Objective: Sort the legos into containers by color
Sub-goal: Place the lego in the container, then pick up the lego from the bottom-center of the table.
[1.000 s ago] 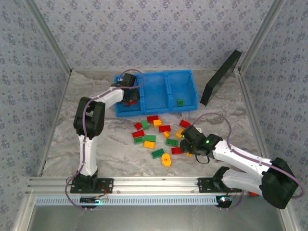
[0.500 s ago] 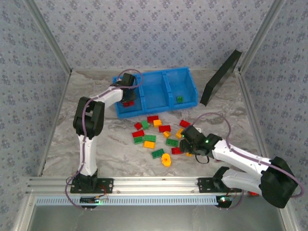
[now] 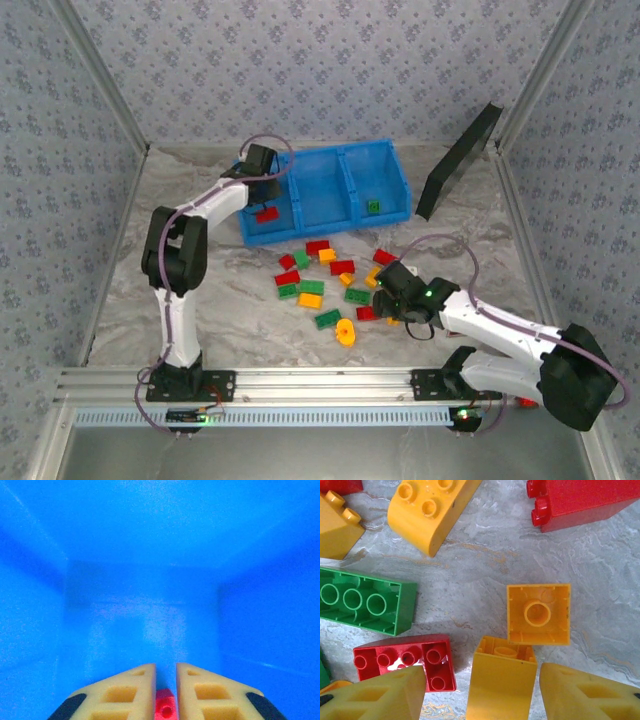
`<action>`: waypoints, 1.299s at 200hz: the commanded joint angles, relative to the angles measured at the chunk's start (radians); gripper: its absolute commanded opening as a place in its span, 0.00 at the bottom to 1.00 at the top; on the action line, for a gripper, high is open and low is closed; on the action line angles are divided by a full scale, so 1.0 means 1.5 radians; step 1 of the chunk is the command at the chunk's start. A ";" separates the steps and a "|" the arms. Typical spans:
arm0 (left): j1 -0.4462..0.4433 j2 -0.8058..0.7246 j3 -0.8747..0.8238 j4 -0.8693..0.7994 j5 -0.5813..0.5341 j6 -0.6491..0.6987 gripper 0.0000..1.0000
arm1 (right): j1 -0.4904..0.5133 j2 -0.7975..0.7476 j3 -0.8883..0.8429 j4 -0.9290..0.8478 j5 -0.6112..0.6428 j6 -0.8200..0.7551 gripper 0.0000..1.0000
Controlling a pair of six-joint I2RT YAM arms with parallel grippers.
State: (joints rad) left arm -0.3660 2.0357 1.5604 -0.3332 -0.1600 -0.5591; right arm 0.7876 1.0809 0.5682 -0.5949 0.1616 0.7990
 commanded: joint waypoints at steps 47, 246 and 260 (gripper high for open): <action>0.005 -0.086 -0.002 0.027 0.066 0.017 0.08 | 0.001 0.027 -0.009 0.013 0.016 0.036 0.66; -0.004 -0.352 -0.027 -0.101 0.098 0.106 0.00 | -0.021 0.021 0.025 -0.068 0.032 0.010 0.30; -0.008 -0.392 -0.045 -0.134 0.074 0.124 0.01 | -0.022 0.013 0.086 -0.111 0.044 -0.032 0.29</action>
State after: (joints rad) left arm -0.3676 1.5631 1.5188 -0.4366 -0.0116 -0.4423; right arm 0.7628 1.1442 0.5591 -0.6312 0.1883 0.8440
